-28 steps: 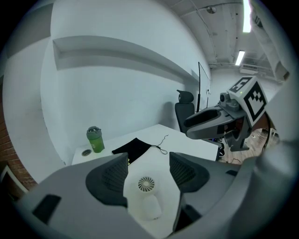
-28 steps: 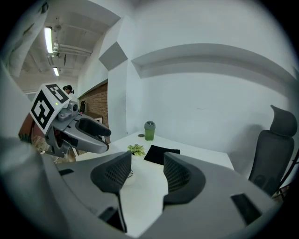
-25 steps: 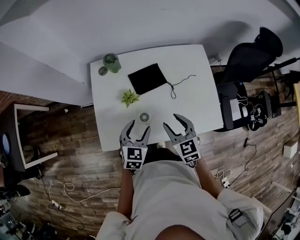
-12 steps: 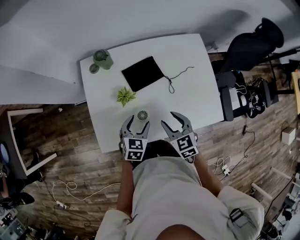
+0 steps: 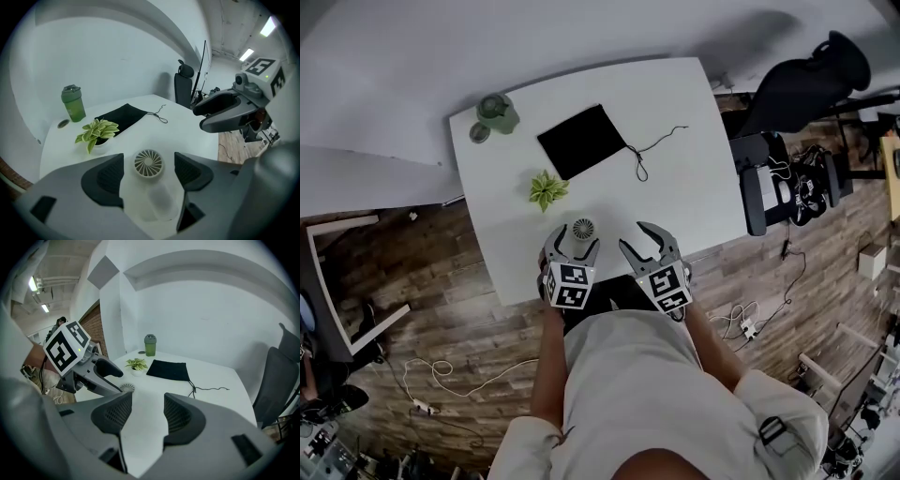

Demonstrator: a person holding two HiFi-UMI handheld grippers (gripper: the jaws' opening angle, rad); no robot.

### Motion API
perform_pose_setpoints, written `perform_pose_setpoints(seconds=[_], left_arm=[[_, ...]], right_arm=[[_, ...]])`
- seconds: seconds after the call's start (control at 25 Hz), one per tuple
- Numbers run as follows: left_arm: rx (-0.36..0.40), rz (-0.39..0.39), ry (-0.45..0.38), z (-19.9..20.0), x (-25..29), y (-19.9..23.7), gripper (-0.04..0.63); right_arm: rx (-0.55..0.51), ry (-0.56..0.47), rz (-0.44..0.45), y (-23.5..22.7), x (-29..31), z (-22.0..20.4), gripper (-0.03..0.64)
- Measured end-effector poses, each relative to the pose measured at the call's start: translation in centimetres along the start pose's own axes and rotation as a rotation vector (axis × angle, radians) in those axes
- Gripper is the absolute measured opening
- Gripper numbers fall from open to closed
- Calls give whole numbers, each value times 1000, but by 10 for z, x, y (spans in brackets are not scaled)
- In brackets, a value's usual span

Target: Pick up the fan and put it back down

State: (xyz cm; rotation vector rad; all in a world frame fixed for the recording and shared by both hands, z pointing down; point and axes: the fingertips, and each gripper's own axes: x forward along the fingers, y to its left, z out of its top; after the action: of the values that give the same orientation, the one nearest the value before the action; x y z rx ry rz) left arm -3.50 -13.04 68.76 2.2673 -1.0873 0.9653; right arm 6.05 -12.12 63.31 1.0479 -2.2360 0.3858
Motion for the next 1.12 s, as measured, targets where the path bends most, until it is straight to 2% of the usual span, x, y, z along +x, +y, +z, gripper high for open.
perform_pose_setpoints(seconds=[0.36,1.12], left_arm=[[-6,-31,59,-12,22,2,360],[-12,-45,120,-27,51,1,351]], right_arm=[[-8,54,14,6,10,-10,216],[-8,97,23,14,22,-29,216]])
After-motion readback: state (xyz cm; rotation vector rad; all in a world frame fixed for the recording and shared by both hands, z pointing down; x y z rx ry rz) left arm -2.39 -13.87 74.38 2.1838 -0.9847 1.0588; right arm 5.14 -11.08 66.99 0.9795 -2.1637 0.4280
